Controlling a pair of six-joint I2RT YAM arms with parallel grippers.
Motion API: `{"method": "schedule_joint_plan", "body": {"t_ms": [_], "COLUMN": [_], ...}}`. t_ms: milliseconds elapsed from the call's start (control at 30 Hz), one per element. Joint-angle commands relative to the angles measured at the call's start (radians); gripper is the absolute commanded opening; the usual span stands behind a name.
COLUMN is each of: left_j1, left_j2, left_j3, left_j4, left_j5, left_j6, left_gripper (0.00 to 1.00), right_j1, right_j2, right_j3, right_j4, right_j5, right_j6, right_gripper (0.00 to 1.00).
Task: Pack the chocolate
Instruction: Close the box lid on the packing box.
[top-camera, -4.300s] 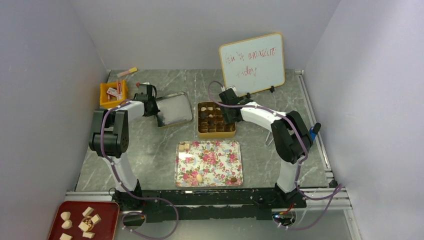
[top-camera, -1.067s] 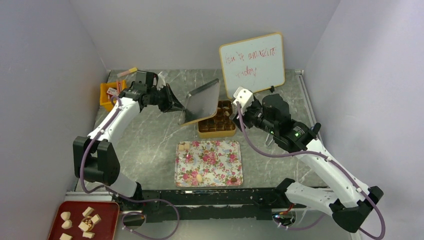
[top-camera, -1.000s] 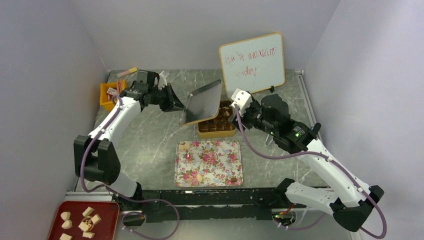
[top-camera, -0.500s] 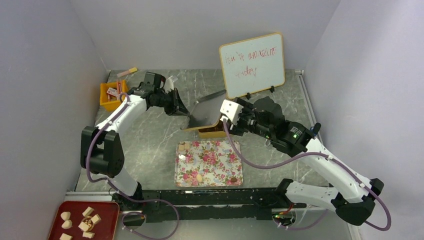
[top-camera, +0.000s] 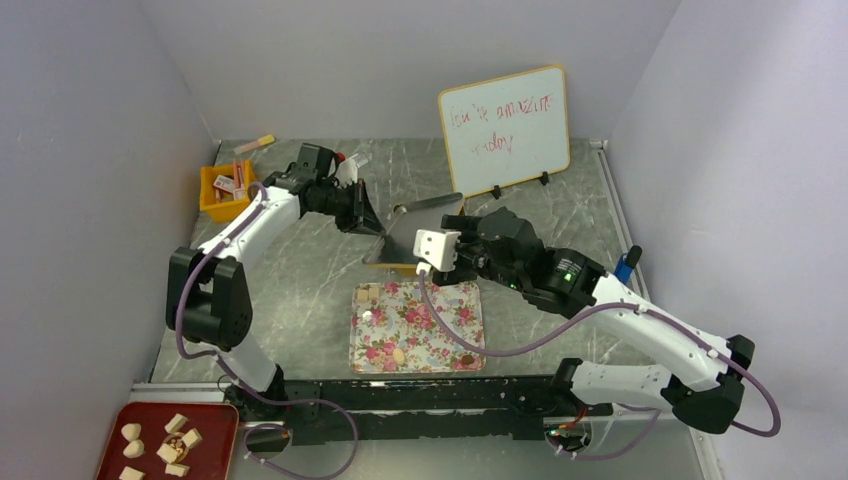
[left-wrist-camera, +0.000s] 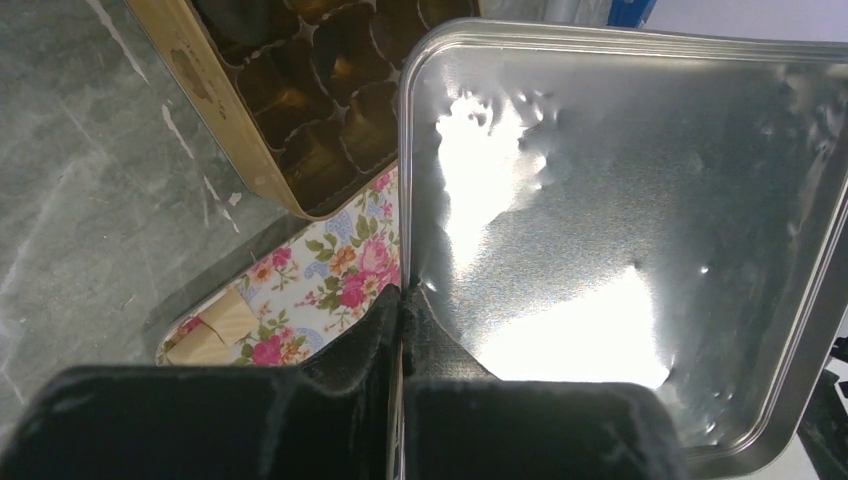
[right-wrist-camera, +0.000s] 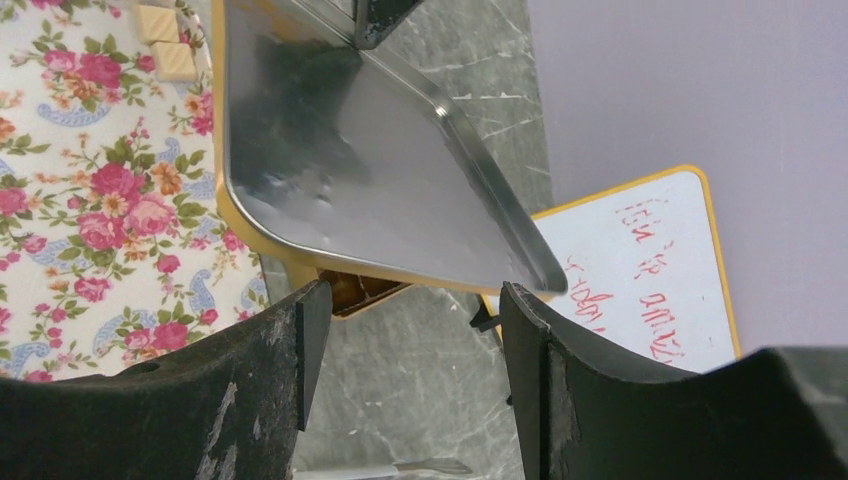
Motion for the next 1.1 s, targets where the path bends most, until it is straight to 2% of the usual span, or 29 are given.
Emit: {"method": "schedule_joint_plan", "body": {"t_ms": [0, 433, 600, 800, 933, 1033, 1067], "left_j1": [-0.017, -0.037, -0.039, -0.039, -0.039, -0.039, -0.039], "left_j2": [0.019, 0.060, 0.059, 0.042, 0.035, 0.034, 0.036], "left_j3": [0.061, 0.127, 0.141, 0.126, 0.113, 0.115, 0.116], "left_j4": [-0.026, -0.071, -0.069, -0.049, -0.032, -0.025, -0.025], "left_j5": [0.057, 0.088, 0.105, 0.115, 0.122, 0.111, 0.104], "left_j6": [0.057, 0.117, 0.124, 0.124, 0.114, 0.101, 0.096], "left_gripper": [0.05, 0.05, 0.05, 0.05, 0.05, 0.05, 0.05], "right_j1": [0.041, 0.060, 0.060, 0.061, 0.060, 0.061, 0.061], "right_j2": [0.004, 0.047, 0.063, 0.096, 0.094, 0.084, 0.081], "right_j3": [-0.003, -0.012, -0.005, 0.018, 0.019, 0.012, 0.009], "right_j4": [0.031, 0.041, 0.037, 0.031, 0.041, 0.055, 0.059], "right_j5": [0.057, 0.082, 0.085, 0.108, 0.126, 0.131, 0.135], "right_j6": [-0.062, -0.129, -0.136, -0.132, -0.127, -0.125, -0.122], "right_gripper": [0.66, 0.66, 0.60, 0.32, 0.21, 0.01, 0.00]}}
